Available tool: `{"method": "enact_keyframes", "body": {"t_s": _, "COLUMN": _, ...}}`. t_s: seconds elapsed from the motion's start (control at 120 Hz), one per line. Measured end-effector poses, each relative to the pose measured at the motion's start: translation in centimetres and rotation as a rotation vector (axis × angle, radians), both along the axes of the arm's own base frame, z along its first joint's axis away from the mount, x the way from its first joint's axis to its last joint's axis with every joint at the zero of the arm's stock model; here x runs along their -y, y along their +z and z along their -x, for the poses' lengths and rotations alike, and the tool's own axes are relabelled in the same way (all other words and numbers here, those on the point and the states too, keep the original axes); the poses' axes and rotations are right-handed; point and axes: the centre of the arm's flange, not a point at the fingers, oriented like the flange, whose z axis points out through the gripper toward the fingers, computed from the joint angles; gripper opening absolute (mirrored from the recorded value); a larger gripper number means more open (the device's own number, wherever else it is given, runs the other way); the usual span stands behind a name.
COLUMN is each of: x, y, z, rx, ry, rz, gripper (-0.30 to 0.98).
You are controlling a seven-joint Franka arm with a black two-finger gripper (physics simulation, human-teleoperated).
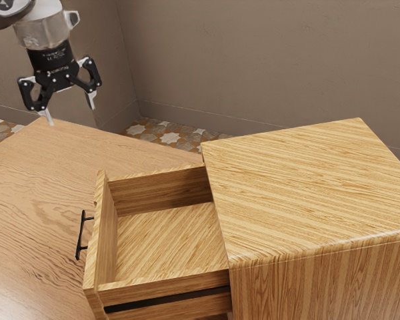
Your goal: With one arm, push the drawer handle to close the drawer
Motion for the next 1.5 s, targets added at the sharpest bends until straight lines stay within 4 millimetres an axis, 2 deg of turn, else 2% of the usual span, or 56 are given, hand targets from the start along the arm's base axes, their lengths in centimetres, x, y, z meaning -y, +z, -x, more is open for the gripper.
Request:
{"method": "enact_keyframes", "body": {"t_s": 0.117, "x": 1.0, "y": -0.6, "z": 1.1, "rx": -0.027, "ry": -0.085, "rz": -0.018, "gripper": 0.66}}
{"method": "enact_keyframes", "body": {"t_s": 0.15, "x": 1.3, "y": -1.4, "z": 1.7, "rx": -0.048, "ry": -0.108, "rz": -0.016, "gripper": 0.67}}
{"method": "enact_keyframes", "body": {"t_s": 0.233, "x": 4.5, "y": -1.6, "z": 4.0, "rx": -0.066, "ry": -0.212, "rz": -0.024, "gripper": 0.67}}
{"method": "enact_keyframes", "body": {"t_s": 0.267, "x": 5.3, "y": -2.3, "z": 4.7, "rx": -0.091, "ry": -0.249, "rz": -0.032, "gripper": 0.67}}
{"method": "enact_keyframes", "body": {"t_s": 0.333, "x": 4.7, "y": -4.1, "z": 5.1, "rx": -0.133, "ry": -0.323, "rz": -0.034, "gripper": 0.68}}
{"method": "enact_keyframes", "body": {"t_s": 0.417, "x": 3.4, "y": -5.1, "z": 6.8, "rx": -0.151, "ry": -0.447, "rz": -0.060, "gripper": 0.68}}
{"method": "enact_keyframes", "body": {"t_s": 0.467, "x": 2.4, "y": -6.5, "z": 8.1, "rx": -0.161, "ry": -0.524, "rz": -0.066, "gripper": 0.68}}
{"method": "enact_keyframes", "body": {"t_s": 0.517, "x": 1.9, "y": -7.4, "z": 8.6, "rx": -0.161, "ry": -0.619, "rz": -0.072, "gripper": 0.68}}
{"method": "enact_keyframes", "body": {"t_s": 0.617, "x": 2.0, "y": -8.8, "z": 9.9, "rx": -0.162, "ry": -0.802, "rz": -0.087, "gripper": 0.68}}
{"method": "enact_keyframes", "body": {"t_s": 0.667, "x": 2.5, "y": -9.6, "z": 10.6, "rx": -0.163, "ry": -0.893, "rz": -0.100, "gripper": 0.63}}
{"method": "enact_keyframes", "body": {"t_s": 0.817, "x": 2.5, "y": -11.2, "z": 10.6, "rx": -0.186, "ry": -1.069, "rz": -0.135, "gripper": 0.24}}
{"method": "enact_keyframes", "body": {"t_s": 0.958, "x": 2.5, "y": -12.9, "z": 9.8, "rx": -0.197, "ry": -1.227, "rz": -0.158, "gripper": 0.04}}
{"method": "enact_keyframes", "body": {"t_s": 1.108, "x": 2.8, "y": -13.7, "z": 9.7, "rx": -0.163, "ry": -1.409, "rz": -0.173, "gripper": -0.04}}
{"method": "enact_keyframes", "body": {"t_s": 1.208, "x": 3.0, "y": -13.5, "z": 9.5, "rx": -0.129, "ry": -1.539, "rz": -0.188, "gripper": -0.07}}
{"method": "enact_keyframes", "body": {"t_s": 1.267, "x": 4.5, "y": -13.3, "z": 9.4, "rx": -0.130, "ry": -1.637, "rz": -0.220, "gripper": -0.08}}
{"method": "enact_keyframes", "body": {"t_s": 1.317, "x": 5.1, "y": -13.3, "z": 9.3, "rx": -0.129, "ry": -1.700, "rz": -0.234, "gripper": -0.08}}
{"method": "enact_keyframes", "body": {"t_s": 1.417, "x": 4.9, "y": -13.4, "z": 9.1, "rx": -0.127, "ry": -1.785, "rz": -0.240, "gripper": -0.09}}
{"method": "enact_keyframes", "body": {"t_s": 1.5, "x": 4.8, "y": -14.7, "z": 9.3, "rx": -0.124, "ry": -1.847, "rz": -0.225, "gripper": -0.09}}
